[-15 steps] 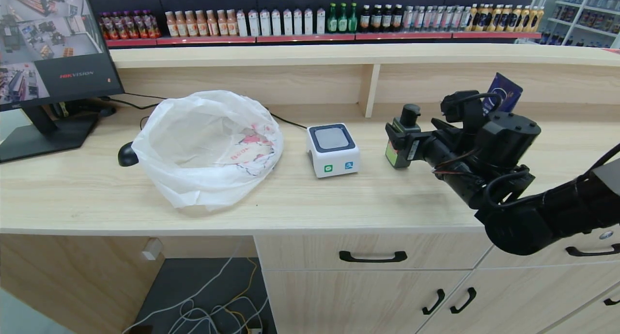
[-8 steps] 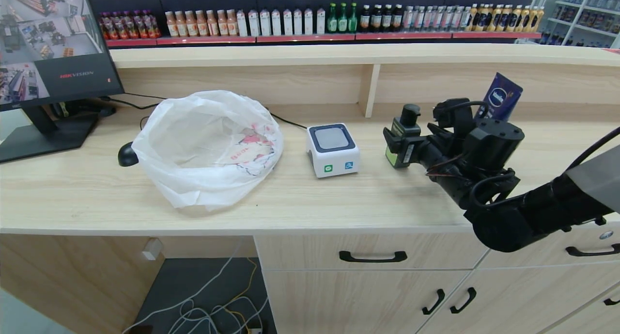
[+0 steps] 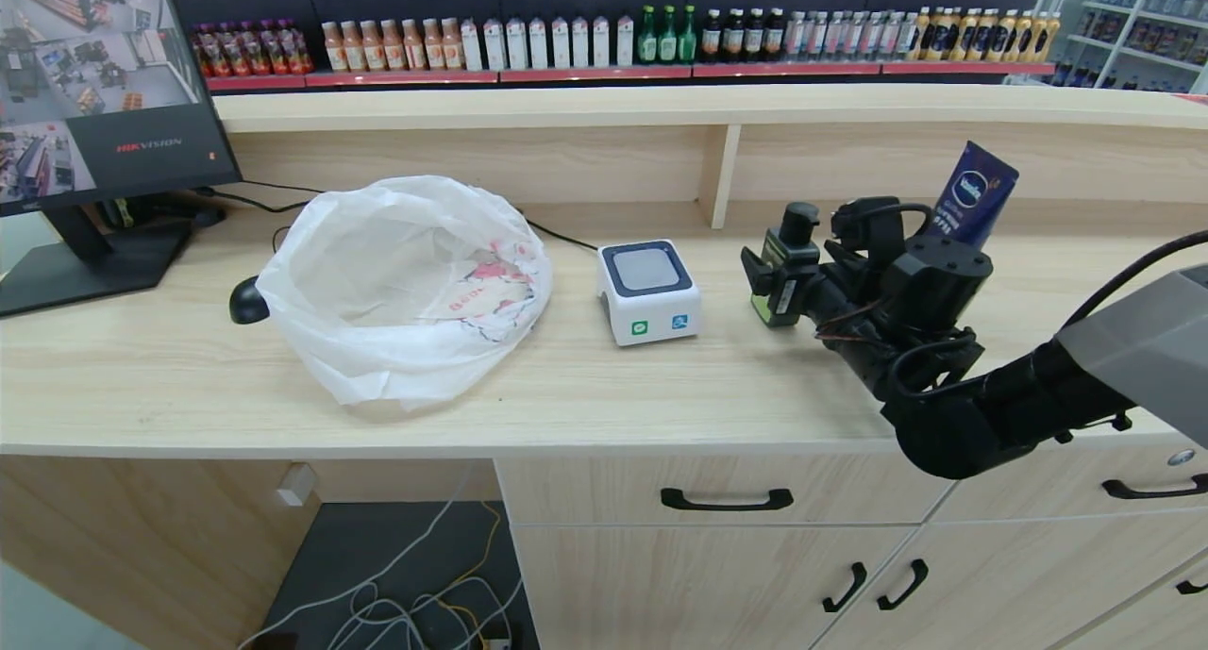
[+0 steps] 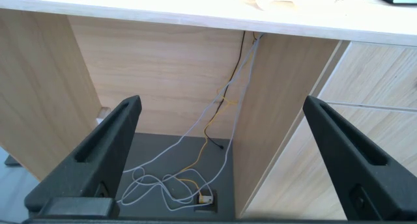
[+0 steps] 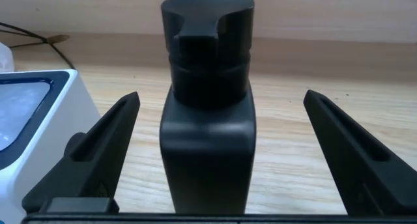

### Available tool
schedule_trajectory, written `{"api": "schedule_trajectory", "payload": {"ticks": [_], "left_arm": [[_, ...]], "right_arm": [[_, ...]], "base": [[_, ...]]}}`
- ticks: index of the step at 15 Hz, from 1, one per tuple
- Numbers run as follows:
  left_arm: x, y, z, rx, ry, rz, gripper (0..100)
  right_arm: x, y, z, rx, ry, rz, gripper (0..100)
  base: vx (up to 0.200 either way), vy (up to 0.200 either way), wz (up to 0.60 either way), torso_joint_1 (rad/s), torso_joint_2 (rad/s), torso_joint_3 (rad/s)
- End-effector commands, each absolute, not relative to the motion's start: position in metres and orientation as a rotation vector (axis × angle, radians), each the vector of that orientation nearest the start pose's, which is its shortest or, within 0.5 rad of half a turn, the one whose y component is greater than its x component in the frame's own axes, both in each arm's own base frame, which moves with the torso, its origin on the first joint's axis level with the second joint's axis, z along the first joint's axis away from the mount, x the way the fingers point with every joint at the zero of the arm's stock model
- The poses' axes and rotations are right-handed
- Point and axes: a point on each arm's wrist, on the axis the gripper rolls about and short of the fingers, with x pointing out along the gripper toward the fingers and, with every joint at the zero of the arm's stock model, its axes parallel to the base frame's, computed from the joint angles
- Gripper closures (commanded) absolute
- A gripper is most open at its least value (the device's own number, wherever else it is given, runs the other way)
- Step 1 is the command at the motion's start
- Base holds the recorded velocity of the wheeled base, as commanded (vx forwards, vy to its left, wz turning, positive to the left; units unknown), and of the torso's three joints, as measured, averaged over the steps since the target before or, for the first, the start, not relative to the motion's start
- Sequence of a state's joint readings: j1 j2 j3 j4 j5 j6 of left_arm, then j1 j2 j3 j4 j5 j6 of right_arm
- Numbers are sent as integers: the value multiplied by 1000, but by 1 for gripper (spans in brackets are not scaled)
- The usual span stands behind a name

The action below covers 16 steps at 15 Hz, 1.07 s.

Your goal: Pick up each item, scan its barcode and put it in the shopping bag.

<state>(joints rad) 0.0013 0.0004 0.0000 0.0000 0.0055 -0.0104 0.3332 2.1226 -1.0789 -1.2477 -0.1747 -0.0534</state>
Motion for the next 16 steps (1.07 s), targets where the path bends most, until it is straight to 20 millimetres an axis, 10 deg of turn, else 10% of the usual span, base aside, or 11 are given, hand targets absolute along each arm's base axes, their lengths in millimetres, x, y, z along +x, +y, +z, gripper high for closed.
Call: {"api": "schedule_trajectory", "payload": {"ticks": [1,13,14,16], "left_arm": [[-23,0,75,-11,0,8,0],[-23,0,75,-11,0,8,0],[-23,0,75,-11,0,8,0],[-23,0,75,-11,0,8,0]], "right_arm": [[391,131,158,-5,-193,151,0],[398,133,151,-3,-191,146,0],[399,133,152,-1,-200,146,100],[399,132,149,9,-189,145,100]], "base": [[0,0,0,0,0,0],[0,0,0,0,0,0],[0,0,0,0,0,0],[0,0,0,0,0,0]]}}
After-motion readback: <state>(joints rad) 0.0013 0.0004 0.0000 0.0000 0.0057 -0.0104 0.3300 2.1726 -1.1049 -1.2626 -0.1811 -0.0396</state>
